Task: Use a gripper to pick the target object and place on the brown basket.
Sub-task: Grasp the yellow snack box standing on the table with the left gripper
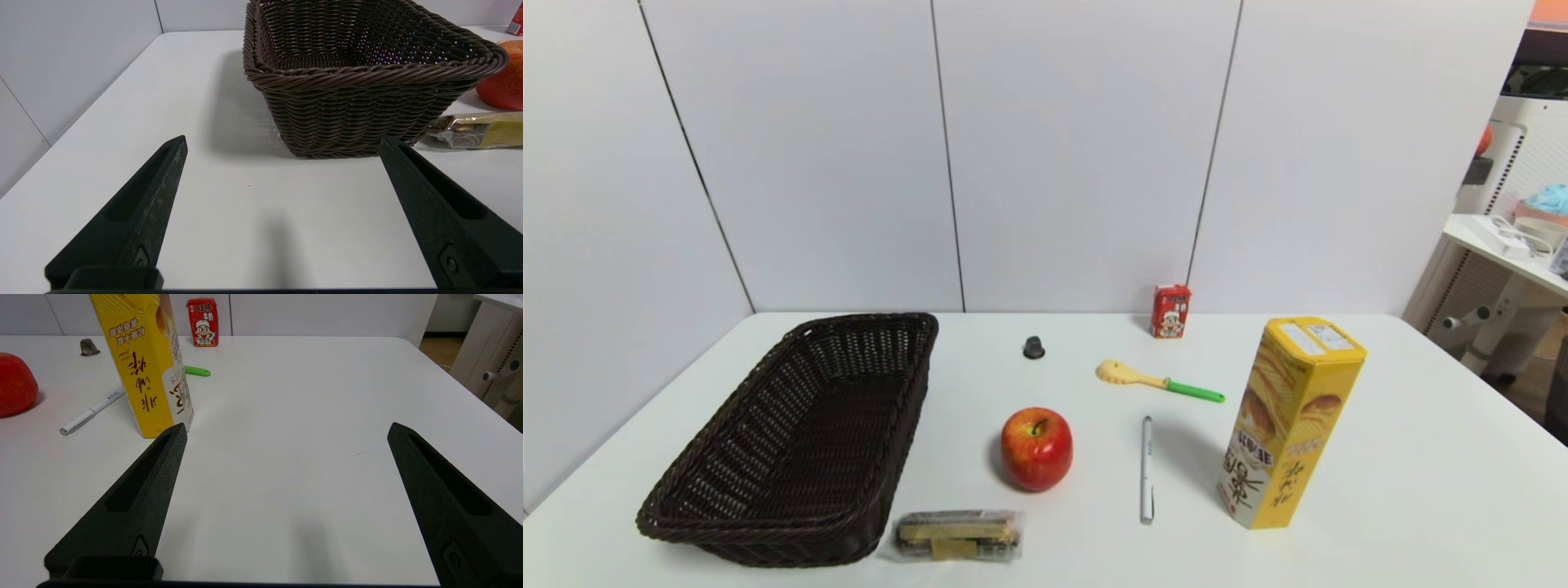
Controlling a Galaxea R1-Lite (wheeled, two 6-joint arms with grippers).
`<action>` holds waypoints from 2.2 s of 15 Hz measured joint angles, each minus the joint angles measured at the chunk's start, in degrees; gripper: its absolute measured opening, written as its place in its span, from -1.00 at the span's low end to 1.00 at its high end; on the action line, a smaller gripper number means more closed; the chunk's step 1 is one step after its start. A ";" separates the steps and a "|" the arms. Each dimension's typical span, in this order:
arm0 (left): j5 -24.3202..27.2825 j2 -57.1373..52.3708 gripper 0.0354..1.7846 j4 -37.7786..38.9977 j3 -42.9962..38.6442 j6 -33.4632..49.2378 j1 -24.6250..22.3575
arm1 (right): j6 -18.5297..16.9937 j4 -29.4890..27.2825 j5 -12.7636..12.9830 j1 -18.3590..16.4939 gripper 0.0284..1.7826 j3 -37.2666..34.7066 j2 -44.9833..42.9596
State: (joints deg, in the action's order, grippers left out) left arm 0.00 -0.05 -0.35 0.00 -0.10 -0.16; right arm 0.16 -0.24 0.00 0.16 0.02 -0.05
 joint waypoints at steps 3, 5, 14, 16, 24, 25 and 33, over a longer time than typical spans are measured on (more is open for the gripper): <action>0.00 0.00 0.89 0.02 0.00 0.00 0.00 | -0.02 0.00 0.00 0.00 0.90 -0.02 0.00; 0.00 0.00 0.89 0.02 0.00 0.00 0.00 | -0.02 0.00 0.00 0.00 0.90 -0.02 0.00; 0.00 0.00 0.89 0.02 0.00 0.00 0.00 | 0.00 -0.02 0.00 0.00 0.90 -0.02 0.00; 0.00 0.00 0.89 0.02 0.00 0.00 0.00 | 0.00 -0.02 0.00 0.00 0.90 -0.02 0.02; 0.46 13.67 0.89 -0.24 16.73 -3.47 0.68 | -0.02 0.00 0.00 0.00 0.90 -0.02 0.02; 0.51 17.52 0.89 -0.28 20.88 -4.25 1.26 | 0.00 -0.02 0.00 0.00 0.90 -0.02 0.02; 0.62 52.86 0.89 -0.02 55.65 -9.41 20.80 | 0.00 -0.02 0.02 0.00 0.90 -0.02 0.05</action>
State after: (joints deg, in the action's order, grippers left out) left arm 0.62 52.81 -0.38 55.65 -9.51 20.64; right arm 0.16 -0.27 0.02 0.16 0.00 0.00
